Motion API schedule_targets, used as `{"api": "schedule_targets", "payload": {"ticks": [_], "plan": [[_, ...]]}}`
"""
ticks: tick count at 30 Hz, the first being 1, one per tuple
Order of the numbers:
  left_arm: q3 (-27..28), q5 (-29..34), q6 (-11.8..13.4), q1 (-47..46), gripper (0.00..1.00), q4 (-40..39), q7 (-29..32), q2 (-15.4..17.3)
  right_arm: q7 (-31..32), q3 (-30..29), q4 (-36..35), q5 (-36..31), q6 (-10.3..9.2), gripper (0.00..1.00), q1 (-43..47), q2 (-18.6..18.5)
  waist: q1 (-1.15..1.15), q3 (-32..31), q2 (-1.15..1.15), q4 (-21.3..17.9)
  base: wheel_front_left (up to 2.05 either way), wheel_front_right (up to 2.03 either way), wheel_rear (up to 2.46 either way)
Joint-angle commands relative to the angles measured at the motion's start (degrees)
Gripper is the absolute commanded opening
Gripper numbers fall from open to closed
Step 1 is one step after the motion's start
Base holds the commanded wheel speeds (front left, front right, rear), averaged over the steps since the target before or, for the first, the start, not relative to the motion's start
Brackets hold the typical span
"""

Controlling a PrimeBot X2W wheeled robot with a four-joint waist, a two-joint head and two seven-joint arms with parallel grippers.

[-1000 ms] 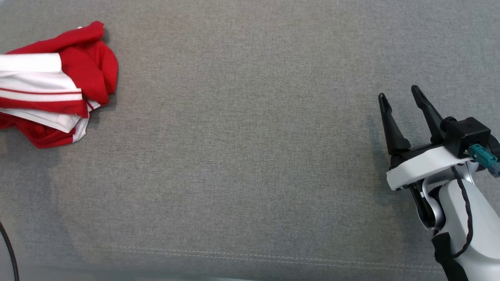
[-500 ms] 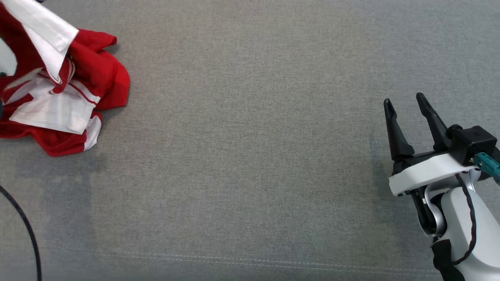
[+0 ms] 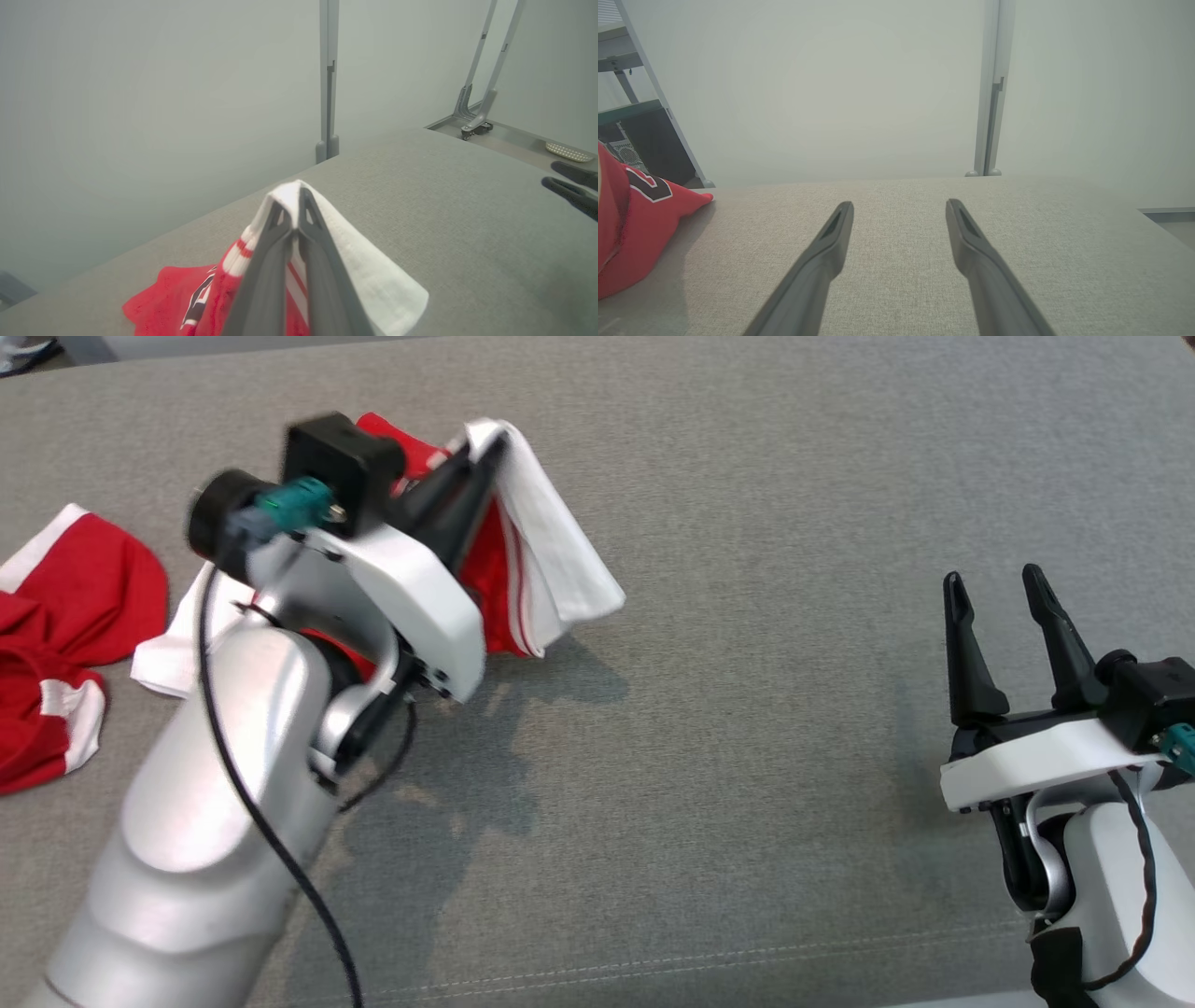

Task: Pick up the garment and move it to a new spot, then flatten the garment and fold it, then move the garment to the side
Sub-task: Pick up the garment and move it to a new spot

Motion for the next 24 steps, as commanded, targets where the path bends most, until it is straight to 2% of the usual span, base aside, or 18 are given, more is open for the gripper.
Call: {"api": "schedule_targets", "payload": {"ticks": [1,7,11,17,24], "plan": [[0.34,0.22,0.12,-0.43,0.00,-2.00,0.34,0.29,-0.74,0.64,-1.73,-0.23,0.41,1.00,1.16,0.45,0.00,0.36,0.00,-2.90,0.00,0.00,0.00],[-6.83,0.53,-1.52,-0.78,0.00,0.84,1.22,-5.69,-0.74,0.34,-2.88,-0.01,0.41,1.00,1.48,1.46,0.00,1.71,0.00,-8.06,0.00,0.00,0.00],[-10.99,0.99,-2.44,-2.65,0.00,2.69,1.54,-8.55,-0.74,0.59,-3.40,0.35,0.41,1.00,1.49,2.14,0.00,2.85,0.00,-11.49,0.00,0.00,0.00],[-13.99,0.45,-2.95,-4.40,0.00,6.70,1.49,-10.30,-0.74,1.38,-3.15,1.25,0.41,1.00,1.58,2.92,0.00,4.04,0.00,-15.95,0.00,0.00,0.00],[-15.17,-1.12,-3.22,-5.21,0.00,12.08,0.33,-11.17,-0.74,1.41,-2.89,1.93,0.41,1.00,1.54,3.26,0.00,5.09,0.00,-17.80,0.00,0.00,0.00]]}}
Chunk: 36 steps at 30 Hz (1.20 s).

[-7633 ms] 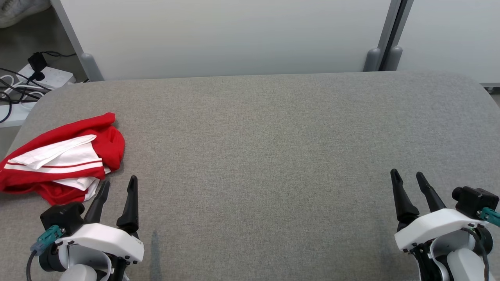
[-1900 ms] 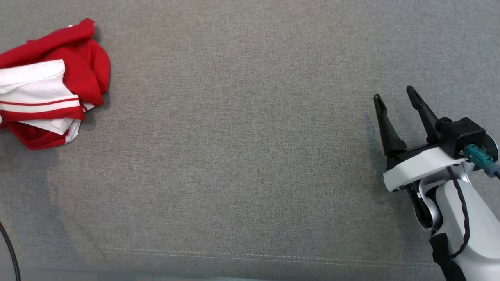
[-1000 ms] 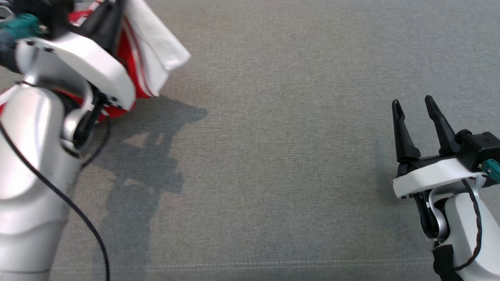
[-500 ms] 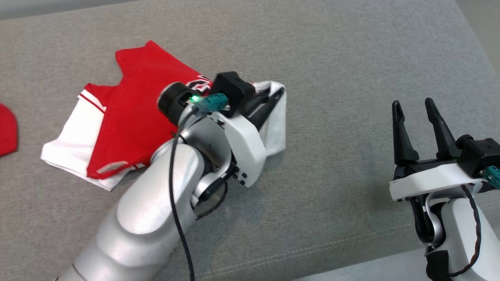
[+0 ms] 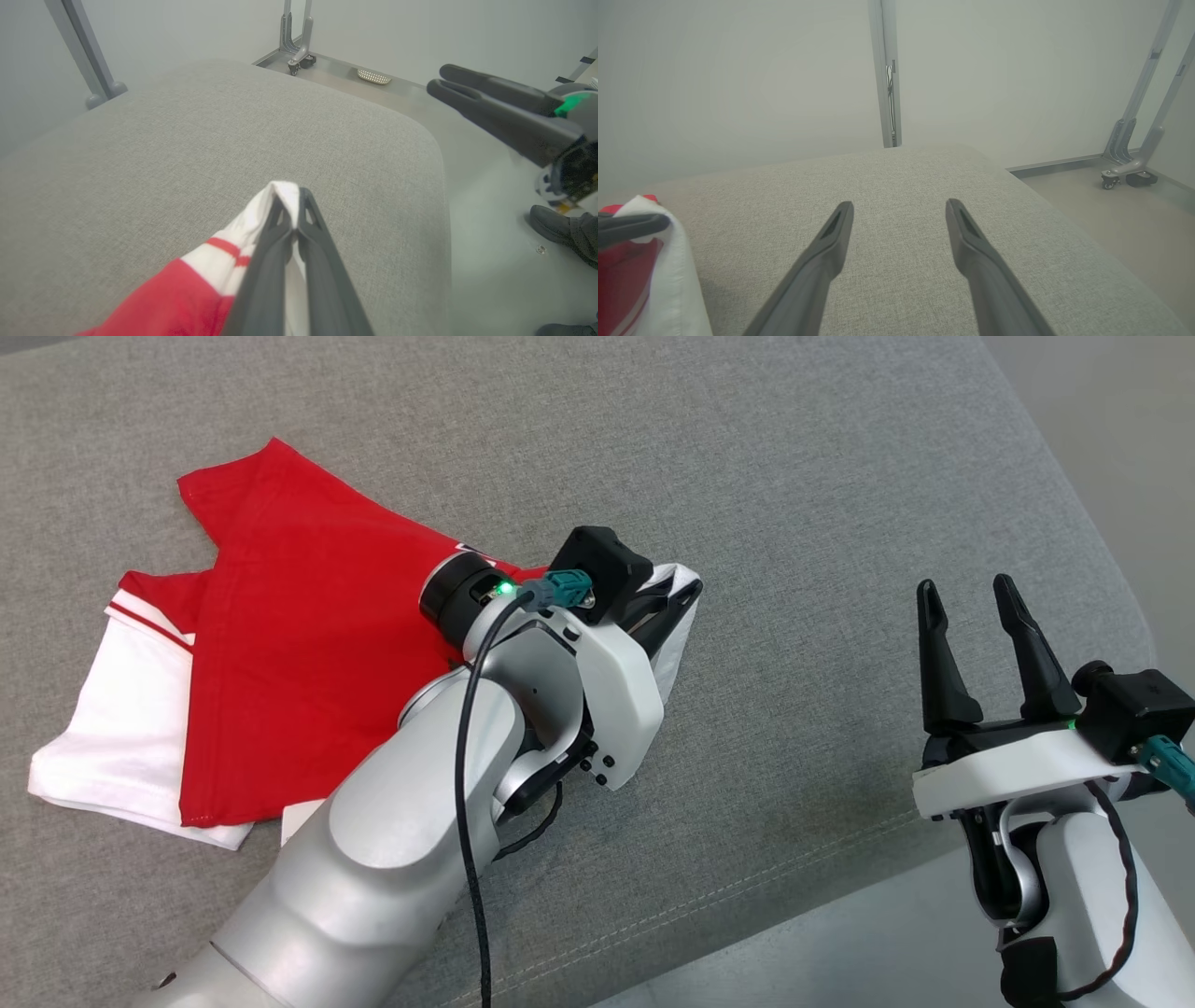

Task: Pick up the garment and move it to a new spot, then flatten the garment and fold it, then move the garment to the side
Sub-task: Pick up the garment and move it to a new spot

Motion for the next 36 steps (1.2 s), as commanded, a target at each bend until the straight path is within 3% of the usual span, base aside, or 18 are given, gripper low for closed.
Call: {"api": "schedule_targets", "payload": {"ticks": [1,2,10,13,19,21,28,36], "plan": [[1.61,-0.76,-0.27,-2.34,0.09,-1.17,-1.12,-0.14,-0.69,0.99,-1.24,0.45,0.41,1.00,0.07,0.10,0.00,0.31,0.00,-0.22,0.00,0.00,0.00],[1.42,-1.39,-0.35,-2.34,1.00,-0.74,-1.91,-0.32,-0.69,0.88,-1.20,0.49,0.41,1.00,0.06,0.13,0.00,0.38,0.00,-0.20,0.00,0.00,0.00],[-1.13,-8.14,-0.75,-3.35,1.00,-5.87,-6.79,-1.02,-0.69,-0.82,-1.30,-0.40,0.41,1.00,0.00,0.20,0.00,-0.69,0.00,2.77,0.00,0.00,0.00],[-0.67,-7.52,-0.46,-3.89,1.00,-9.58,-8.65,0.92,-0.69,-1.06,-2.38,-1.09,0.41,1.00,-0.16,0.21,0.00,-1.47,0.00,4.61,0.00,0.00,0.00],[4.35,-3.64,6.17,-1.71,1.00,-15.17,-11.70,8.86,-0.69,-1.16,-3.70,-3.18,0.41,1.00,0.21,-0.19,0.00,-2.73,0.00,8.98,0.00,0.00,0.00],[8.93,-3.20,10.51,1.29,1.00,-17.91,-13.96,13.24,-0.69,-1.08,-4.18,-3.86,0.41,1.00,0.35,-0.95,0.00,-3.25,0.00,11.20,0.00,0.00,0.00],[19.91,-5.45,18.51,12.72,1.00,-22.52,-19.05,22.05,-0.69,-0.11,-5.32,-5.40,0.41,1.00,1.65,-2.95,0.00,-5.00,0.00,15.77,0.00,0.00,0.00],[30.08,-9.52,24.14,27.12,1.00,-26.07,-25.13,25.28,-0.62,1.24,-6.03,-6.20,0.41,1.00,3.41,-4.18,0.00,-6.96,0.00,18.96,0.00,0.00,0.00]]}}
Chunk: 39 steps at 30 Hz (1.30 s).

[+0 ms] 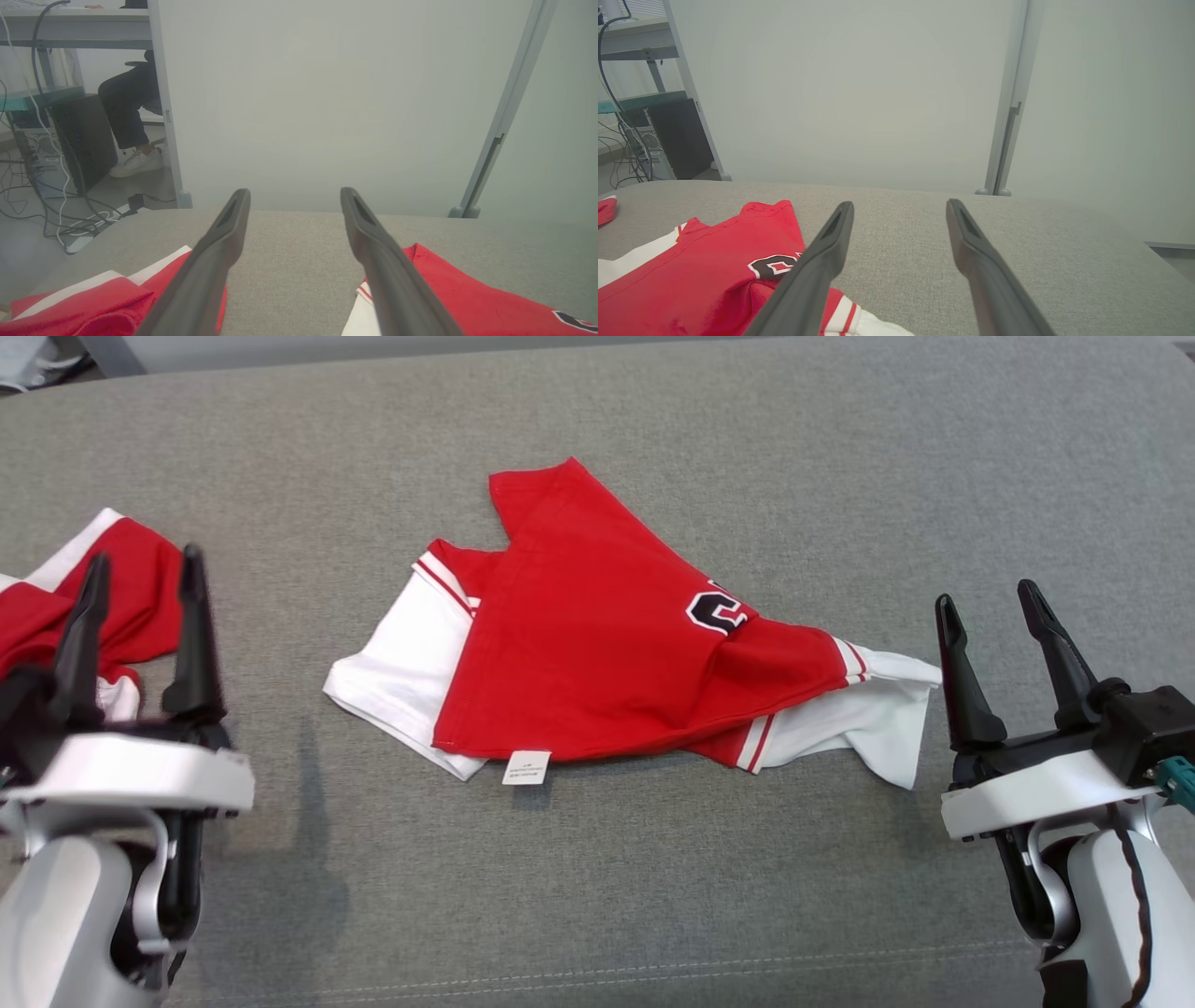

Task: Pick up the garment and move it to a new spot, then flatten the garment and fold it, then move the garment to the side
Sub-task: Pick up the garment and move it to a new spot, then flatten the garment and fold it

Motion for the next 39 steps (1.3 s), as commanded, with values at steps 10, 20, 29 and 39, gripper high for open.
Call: {"api": "schedule_targets", "payload": {"ticks": [10,20,29,39], "plan": [[7.43,-0.39,0.04,10.19,1.00,-3.90,-3.02,1.21,0.33,2.62,-2.89,-1.30,0.25,1.00,4.01,-0.59,0.00,-4.23,0.00,2.24,0.00,0.00,0.00],[6.79,2.56,-3.84,15.94,1.00,-2.97,-3.25,-2.03,0.80,2.91,-2.63,-0.84,0.25,1.00,8.65,0.68,0.00,-8.87,0.00,2.39,0.00,0.00,0.00],[6.35,4.75,-6.53,17.73,1.00,0.90,-3.26,-4.10,1.52,3.11,-2.46,-0.72,0.25,1.00,11.42,1.29,0.00,-11.65,0.00,2.36,0.00,0.00,0.00],[5.89,6.45,-7.29,17.54,1.00,1.79,-3.27,-5.25,2.18,3.08,-3.06,-0.69,0.25,1.00,12.63,1.72,0.00,-12.17,0.00,2.76,0.00,0.00,0.00]]}}
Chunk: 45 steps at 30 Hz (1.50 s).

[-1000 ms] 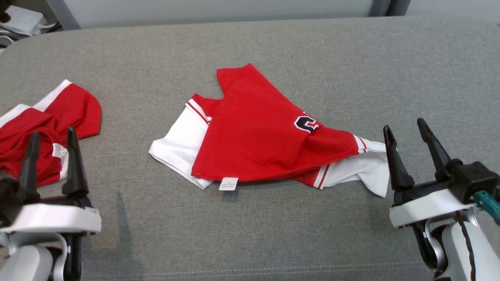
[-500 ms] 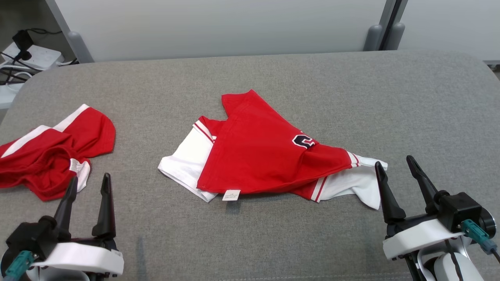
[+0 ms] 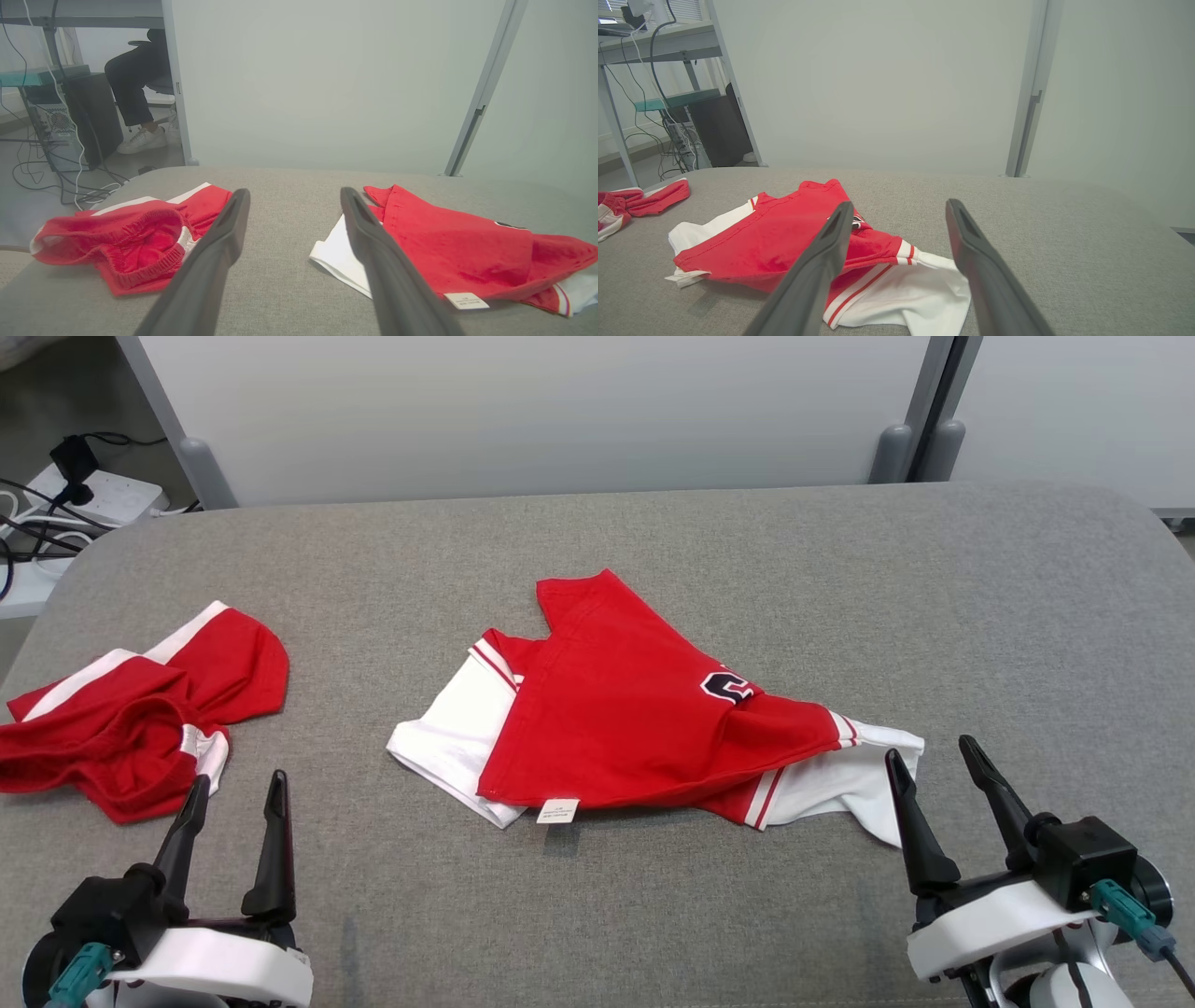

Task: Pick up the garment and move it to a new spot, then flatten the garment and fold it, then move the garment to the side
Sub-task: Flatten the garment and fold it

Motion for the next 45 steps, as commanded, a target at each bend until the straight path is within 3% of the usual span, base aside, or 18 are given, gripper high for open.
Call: {"api": "schedule_targets", "payload": {"ticks": [1,14,25,39,45], "plan": [[2.18,0.68,-0.32,-1.86,1.00,-1.13,-0.57,1.25,0.19,1.22,-1.66,-0.11,0.25,1.00,-0.27,-0.37,0.00,-0.01,0.00,0.00,0.00,0.00,0.00],[1.33,0.62,-0.09,-2.55,1.00,-1.01,0.27,1.03,0.58,2.40,-1.86,-0.48,0.25,1.00,-0.68,-0.68,0.00,0.28,0.00,0.68,0.00,0.00,0.00],[-0.90,1.58,-0.06,-6.24,1.00,-0.01,1.36,0.19,4.24,19.09,3.15,-0.19,0.25,1.00,-9.28,-5.54,0.00,3.31,0.00,7.28,0.00,0.00,0.00],[-6.01,2.63,-3.97,-14.61,1.00,5.91,0.08,-5.62,10.70,38.63,21.13,1.31,0.25,1.00,-24.50,-11.84,0.00,8.46,0.00,20.87,0.00,0.00,0.00],[-6.42,2.89,-5.73,-16.24,1.00,8.70,-0.37,-7.38,13.43,42.52,27.78,0.44,0.25,1.00,-28.92,-11.30,0.00,8.65,0.00,22.97,0.00,0.00,0.00]]}}
